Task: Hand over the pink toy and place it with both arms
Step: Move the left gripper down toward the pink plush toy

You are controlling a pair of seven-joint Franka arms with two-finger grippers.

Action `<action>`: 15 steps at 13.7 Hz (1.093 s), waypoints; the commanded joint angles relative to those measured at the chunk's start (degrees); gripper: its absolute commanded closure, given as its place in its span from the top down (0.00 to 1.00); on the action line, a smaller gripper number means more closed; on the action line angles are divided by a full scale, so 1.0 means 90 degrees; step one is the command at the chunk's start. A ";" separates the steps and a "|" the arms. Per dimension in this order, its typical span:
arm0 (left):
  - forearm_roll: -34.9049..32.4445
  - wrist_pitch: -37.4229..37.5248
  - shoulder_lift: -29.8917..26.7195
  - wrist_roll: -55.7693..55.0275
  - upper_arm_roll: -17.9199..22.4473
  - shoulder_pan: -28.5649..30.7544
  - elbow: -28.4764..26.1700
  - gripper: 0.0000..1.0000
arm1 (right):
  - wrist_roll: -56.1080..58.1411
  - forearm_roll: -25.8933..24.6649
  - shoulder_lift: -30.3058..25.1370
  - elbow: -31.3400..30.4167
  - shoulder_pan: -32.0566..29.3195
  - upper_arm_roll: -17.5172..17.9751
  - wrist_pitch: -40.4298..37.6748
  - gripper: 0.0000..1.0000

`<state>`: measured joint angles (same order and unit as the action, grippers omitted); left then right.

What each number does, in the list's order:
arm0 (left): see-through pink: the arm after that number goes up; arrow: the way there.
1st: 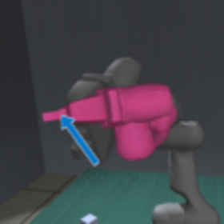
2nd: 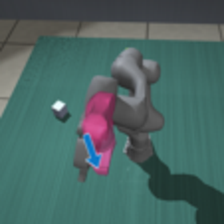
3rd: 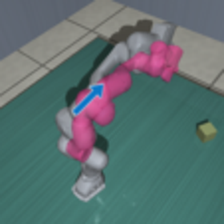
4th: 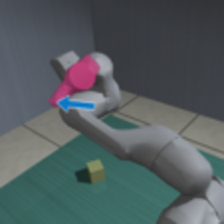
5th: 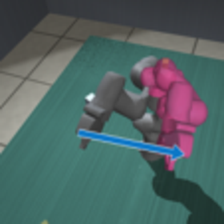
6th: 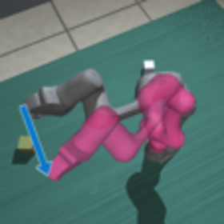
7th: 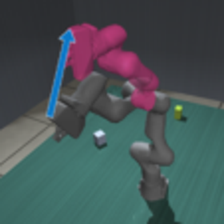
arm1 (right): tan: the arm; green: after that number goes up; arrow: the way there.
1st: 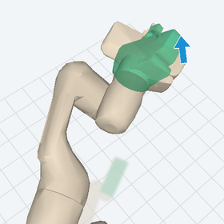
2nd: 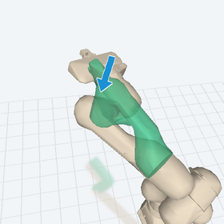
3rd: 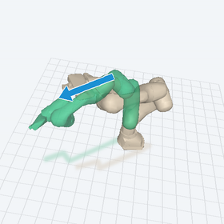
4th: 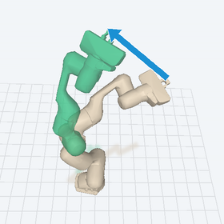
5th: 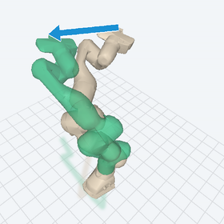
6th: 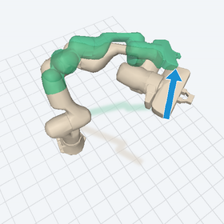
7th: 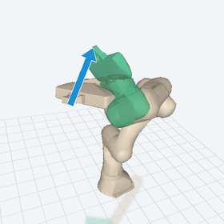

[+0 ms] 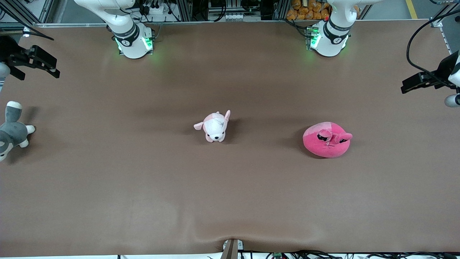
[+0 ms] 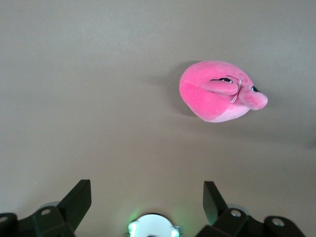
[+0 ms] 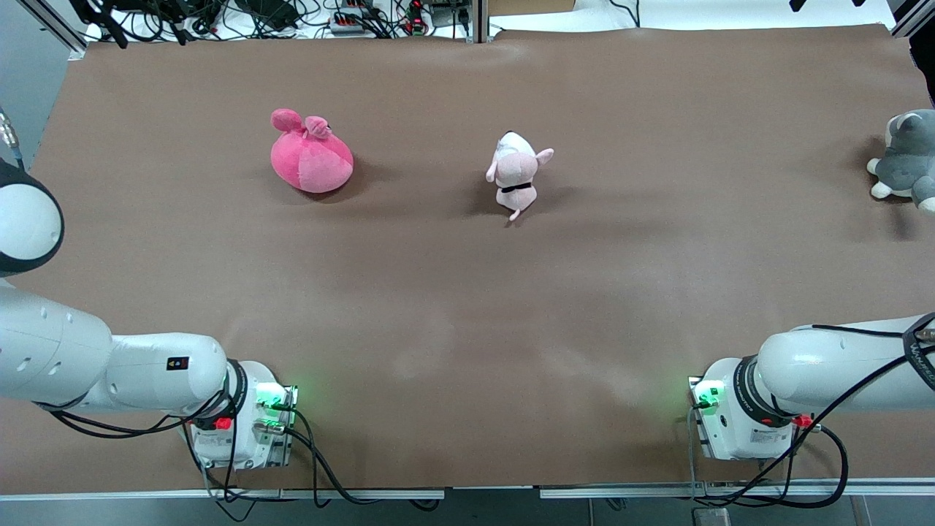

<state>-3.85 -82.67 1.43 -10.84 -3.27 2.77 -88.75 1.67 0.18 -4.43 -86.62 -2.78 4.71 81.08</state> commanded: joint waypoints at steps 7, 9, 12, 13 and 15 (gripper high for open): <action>0.0349 0.0094 -0.0052 -0.2589 -0.0114 -0.0044 -0.0480 1.00 | -0.0058 0.0116 0.0023 0.0093 -0.0150 0.0092 -0.0064 1.00; 0.0349 0.0094 -0.0032 -0.3634 -0.0212 -0.0035 -0.0617 1.00 | -0.0058 0.0116 0.0033 0.0093 -0.0150 0.0092 -0.0064 1.00; 0.0456 0.0094 -0.0013 -0.4447 -0.0222 -0.0035 -0.0812 1.00 | -0.0068 0.0116 0.0033 0.0093 -0.0160 0.0092 -0.0064 1.00; 0.0505 0.0084 0.0046 -0.4720 -0.0222 -0.0025 -0.0842 1.00 | -0.0068 0.0116 0.0033 0.0093 -0.0170 0.0092 -0.0064 1.00; 0.0506 0.0065 0.0211 -0.5374 -0.0212 -0.0035 -0.0832 1.00 | -0.0058 0.0116 0.0033 0.0093 -0.0160 0.0092 -0.0064 1.00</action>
<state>-0.21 -82.11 2.20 -54.43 -5.14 2.28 -96.29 1.62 0.18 -4.41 -86.62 -2.78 4.68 81.07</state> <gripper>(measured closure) 0.000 0.000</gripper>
